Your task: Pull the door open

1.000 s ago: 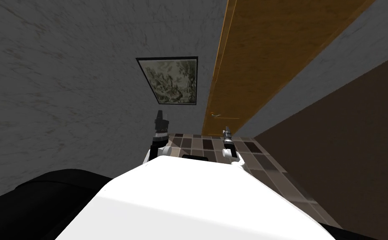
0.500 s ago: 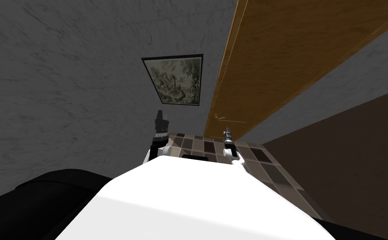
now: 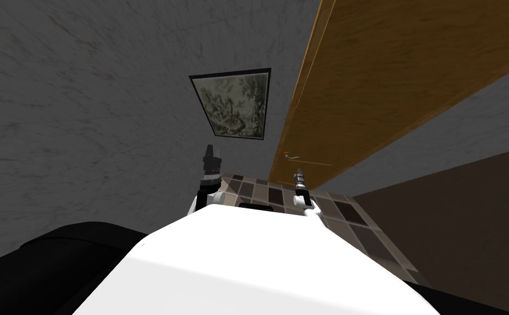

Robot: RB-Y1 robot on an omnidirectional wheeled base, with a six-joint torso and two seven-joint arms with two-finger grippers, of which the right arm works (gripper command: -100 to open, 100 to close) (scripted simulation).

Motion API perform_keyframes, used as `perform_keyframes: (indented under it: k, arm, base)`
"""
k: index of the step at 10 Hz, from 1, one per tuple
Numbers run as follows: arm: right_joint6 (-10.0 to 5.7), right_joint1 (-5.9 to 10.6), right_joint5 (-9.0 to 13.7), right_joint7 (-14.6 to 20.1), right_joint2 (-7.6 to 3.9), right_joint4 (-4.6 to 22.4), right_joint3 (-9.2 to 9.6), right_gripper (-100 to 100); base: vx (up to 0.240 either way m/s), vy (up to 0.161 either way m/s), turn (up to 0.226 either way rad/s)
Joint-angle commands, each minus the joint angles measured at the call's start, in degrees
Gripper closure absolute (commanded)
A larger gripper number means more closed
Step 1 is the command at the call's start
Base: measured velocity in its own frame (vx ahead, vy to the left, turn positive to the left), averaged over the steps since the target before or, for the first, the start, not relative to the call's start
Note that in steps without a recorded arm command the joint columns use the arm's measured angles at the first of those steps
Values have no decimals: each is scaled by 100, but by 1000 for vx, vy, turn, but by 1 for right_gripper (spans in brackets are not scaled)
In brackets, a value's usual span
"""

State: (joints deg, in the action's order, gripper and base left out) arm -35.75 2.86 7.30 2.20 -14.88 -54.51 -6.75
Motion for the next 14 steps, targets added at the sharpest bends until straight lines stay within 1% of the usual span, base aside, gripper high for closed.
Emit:
perform_keyframes:
  k: [1, 4, 7, 8, 9, 10, 11, 12, 13, 14]
  arm:
    - [-41, 90, 27, 13, -35, 230, -21, -100]
    - [-123, 272, 76, 36, -105, 670, -58, -100]
    - [-190, 419, 116, 56, -162, 1029, -89, -100]
    - [-229, 504, 138, 67, -195, 1235, -107, -100]
    - [-244, 537, 148, 71, -207, 1316, -114, -100]
    - [-275, 604, 166, 80, -233, 1479, -128, -100]
    - [-283, 623, 171, 82, -241, 1525, -132, -100]
    - [-281, 612, 164, 71, -226, 1494, -128, -100]
    - [-318, 592, 183, 104, -270, 1539, -156, -100]
    - [-328, 582, 190, 115, -285, 1550, -167, -100]
  base:
    - [60, -35, 148]
    - [69, -52, 142]
    - [60, -46, 96]
    - [75, -46, 147]
    - [66, -51, 114]
    - [57, -54, 113]
    - [48, -42, 78]
    - [20, -17, 12]
    - [101, -14, 60]
    - [169, -39, 55]
